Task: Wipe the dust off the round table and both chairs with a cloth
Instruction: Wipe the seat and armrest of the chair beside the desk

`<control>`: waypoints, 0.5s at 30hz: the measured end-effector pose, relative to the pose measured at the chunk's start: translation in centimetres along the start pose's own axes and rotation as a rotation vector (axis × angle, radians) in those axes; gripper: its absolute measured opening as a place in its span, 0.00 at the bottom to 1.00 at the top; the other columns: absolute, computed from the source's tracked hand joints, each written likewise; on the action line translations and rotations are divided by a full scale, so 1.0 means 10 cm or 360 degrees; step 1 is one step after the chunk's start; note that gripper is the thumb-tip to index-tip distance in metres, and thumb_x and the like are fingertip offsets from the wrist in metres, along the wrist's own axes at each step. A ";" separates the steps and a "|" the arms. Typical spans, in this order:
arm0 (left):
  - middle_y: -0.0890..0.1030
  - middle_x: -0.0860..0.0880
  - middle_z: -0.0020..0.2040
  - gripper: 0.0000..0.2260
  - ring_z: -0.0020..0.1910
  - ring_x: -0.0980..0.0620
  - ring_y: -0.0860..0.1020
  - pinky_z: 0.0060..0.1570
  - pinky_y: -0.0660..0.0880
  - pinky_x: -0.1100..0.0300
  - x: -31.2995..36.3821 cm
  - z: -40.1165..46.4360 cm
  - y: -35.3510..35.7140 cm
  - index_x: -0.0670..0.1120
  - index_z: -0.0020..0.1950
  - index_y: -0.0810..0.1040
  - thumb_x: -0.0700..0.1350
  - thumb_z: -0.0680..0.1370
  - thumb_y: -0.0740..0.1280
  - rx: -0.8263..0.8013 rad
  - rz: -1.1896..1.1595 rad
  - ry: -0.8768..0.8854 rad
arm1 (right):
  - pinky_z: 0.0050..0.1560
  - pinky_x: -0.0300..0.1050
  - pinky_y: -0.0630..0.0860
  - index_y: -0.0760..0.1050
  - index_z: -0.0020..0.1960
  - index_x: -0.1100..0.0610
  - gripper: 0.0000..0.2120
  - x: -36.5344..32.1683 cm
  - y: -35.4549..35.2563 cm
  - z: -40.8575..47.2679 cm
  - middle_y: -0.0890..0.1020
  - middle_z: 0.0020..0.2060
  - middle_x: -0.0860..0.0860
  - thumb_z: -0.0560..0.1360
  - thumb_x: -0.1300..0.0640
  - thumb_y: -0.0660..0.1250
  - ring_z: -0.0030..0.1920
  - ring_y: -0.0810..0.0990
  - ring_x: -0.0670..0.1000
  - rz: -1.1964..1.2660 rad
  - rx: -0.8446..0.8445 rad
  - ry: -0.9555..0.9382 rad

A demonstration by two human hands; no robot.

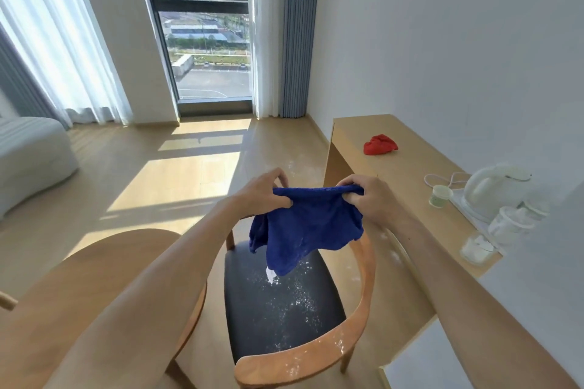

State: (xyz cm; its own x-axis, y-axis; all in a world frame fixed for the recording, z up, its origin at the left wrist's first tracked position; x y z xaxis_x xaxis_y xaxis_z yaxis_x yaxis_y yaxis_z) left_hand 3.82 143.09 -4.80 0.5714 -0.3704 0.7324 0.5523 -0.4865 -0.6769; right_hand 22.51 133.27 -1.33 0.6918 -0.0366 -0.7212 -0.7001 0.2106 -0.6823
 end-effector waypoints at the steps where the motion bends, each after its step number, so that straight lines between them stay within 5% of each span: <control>1: 0.81 0.47 0.45 0.11 0.43 0.50 0.79 0.42 0.78 0.57 0.01 -0.01 0.02 0.51 0.53 0.71 0.47 0.74 0.69 -0.0041 -0.0008 0.0017 | 0.51 0.46 0.75 0.80 0.50 0.55 0.12 0.01 -0.01 0.00 0.83 0.43 0.50 0.74 0.67 0.62 0.49 0.79 0.51 0.0036 0.0017 0.0022; 10: 0.81 0.56 0.45 0.16 0.42 0.56 0.80 0.30 0.74 0.70 -0.06 -0.12 -0.03 0.58 0.52 0.75 0.56 0.68 0.76 -0.0186 -0.0065 0.0045 | 0.42 0.43 0.72 0.78 0.43 0.55 0.10 0.19 -0.19 0.00 0.81 0.38 0.49 0.74 0.66 0.60 0.42 0.77 0.49 0.0356 0.0304 0.0195; 15: 0.80 0.54 0.48 0.14 0.46 0.55 0.79 0.39 0.74 0.67 -0.31 -0.16 -0.29 0.55 0.56 0.78 0.48 0.72 0.74 -0.0164 0.0149 0.0003 | 0.37 0.43 0.68 0.76 0.42 0.53 0.09 0.51 -0.44 -0.04 0.79 0.37 0.48 0.75 0.63 0.59 0.40 0.76 0.48 0.0209 0.0432 0.0306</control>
State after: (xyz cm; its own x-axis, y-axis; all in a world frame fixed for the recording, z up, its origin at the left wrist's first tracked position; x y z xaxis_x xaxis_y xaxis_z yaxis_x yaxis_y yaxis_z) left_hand -0.56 144.39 -5.02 0.6162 -0.4195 0.6666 0.4314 -0.5283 -0.7313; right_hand 29.03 131.81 -2.05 0.5348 -0.1695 -0.8278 -0.6907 0.4765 -0.5439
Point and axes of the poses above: each hand's wrist, its own z-axis towards the middle knuckle, its own y-axis out of the palm, x = y × z, the point moved 9 cm from there along z, towards the middle knuckle
